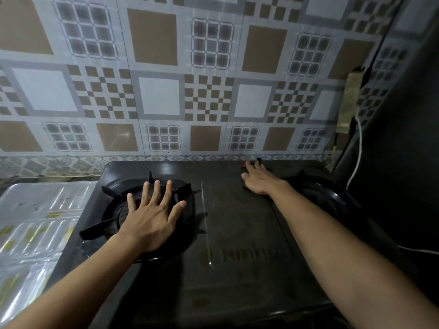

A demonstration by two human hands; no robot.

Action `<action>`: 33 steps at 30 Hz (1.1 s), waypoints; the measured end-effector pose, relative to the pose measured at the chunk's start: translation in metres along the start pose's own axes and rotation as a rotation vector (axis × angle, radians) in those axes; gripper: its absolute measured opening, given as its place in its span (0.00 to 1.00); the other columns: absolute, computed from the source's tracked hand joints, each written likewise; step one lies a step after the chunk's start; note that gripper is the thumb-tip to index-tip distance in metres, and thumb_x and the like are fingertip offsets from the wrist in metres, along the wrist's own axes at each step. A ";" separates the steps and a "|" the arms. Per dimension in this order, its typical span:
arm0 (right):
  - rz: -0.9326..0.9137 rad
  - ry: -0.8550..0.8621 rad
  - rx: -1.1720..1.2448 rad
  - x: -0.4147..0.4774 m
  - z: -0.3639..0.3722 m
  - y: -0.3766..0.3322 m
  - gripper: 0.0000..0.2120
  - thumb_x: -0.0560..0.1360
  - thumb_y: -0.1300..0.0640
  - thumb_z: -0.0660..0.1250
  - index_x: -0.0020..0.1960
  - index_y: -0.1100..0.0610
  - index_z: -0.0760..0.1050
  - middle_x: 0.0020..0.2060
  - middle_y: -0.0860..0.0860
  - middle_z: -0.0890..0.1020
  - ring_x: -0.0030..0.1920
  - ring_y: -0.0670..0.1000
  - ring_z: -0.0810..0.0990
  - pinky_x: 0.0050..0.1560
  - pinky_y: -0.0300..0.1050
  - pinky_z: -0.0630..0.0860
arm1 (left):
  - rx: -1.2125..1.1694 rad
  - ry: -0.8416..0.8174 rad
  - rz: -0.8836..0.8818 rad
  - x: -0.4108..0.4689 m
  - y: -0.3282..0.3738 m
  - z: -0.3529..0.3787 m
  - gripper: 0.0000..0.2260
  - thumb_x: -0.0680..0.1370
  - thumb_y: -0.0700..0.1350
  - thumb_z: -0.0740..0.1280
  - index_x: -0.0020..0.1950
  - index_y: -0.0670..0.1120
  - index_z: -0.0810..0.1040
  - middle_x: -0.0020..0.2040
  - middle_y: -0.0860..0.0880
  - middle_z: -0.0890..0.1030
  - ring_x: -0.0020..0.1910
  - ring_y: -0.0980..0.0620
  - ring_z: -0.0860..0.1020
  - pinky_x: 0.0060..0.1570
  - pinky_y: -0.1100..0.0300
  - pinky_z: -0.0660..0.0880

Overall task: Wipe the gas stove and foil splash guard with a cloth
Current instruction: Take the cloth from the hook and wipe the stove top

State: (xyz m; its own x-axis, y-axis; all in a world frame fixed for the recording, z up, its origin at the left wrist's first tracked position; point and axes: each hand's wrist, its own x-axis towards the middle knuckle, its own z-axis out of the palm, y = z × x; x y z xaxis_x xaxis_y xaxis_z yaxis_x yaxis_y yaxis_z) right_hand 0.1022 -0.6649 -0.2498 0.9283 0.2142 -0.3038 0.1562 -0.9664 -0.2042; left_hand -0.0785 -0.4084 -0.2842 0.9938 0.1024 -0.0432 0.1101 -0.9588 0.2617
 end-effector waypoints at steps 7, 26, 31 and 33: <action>0.071 0.103 0.080 -0.038 0.026 -0.003 0.28 0.83 0.49 0.49 0.79 0.57 0.48 0.79 0.59 0.51 0.77 0.59 0.51 0.75 0.55 0.52 | -0.021 0.019 0.033 -0.003 0.002 -0.003 0.37 0.73 0.70 0.34 0.78 0.55 0.35 0.80 0.48 0.39 0.76 0.43 0.33 0.71 0.34 0.36; -0.456 0.094 0.040 -0.093 0.069 -0.079 0.22 0.84 0.54 0.51 0.78 0.52 0.59 0.78 0.52 0.58 0.78 0.51 0.53 0.75 0.53 0.50 | 0.074 0.010 0.043 -0.002 0.006 -0.005 0.33 0.77 0.67 0.38 0.80 0.54 0.41 0.81 0.49 0.42 0.78 0.40 0.38 0.69 0.29 0.42; -0.376 0.102 0.037 -0.107 0.066 -0.045 0.24 0.84 0.49 0.48 0.79 0.52 0.54 0.79 0.53 0.55 0.78 0.53 0.51 0.75 0.51 0.48 | 0.065 0.038 0.122 -0.009 0.014 -0.002 0.34 0.78 0.66 0.38 0.80 0.51 0.43 0.81 0.49 0.43 0.78 0.44 0.40 0.71 0.32 0.42; -0.283 0.105 0.039 -0.103 0.058 -0.027 0.25 0.84 0.48 0.47 0.79 0.53 0.52 0.79 0.54 0.54 0.78 0.53 0.51 0.76 0.51 0.48 | 0.065 0.027 0.131 -0.011 0.014 0.000 0.34 0.78 0.67 0.37 0.80 0.51 0.42 0.80 0.49 0.42 0.78 0.44 0.40 0.71 0.33 0.42</action>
State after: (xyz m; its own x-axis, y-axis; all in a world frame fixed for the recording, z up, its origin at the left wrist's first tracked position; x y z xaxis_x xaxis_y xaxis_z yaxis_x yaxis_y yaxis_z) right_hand -0.0169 -0.6528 -0.2669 0.8800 0.4563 -0.1321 0.4025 -0.8638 -0.3029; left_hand -0.0874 -0.4228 -0.2797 0.9997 -0.0188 0.0138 -0.0212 -0.9795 0.2004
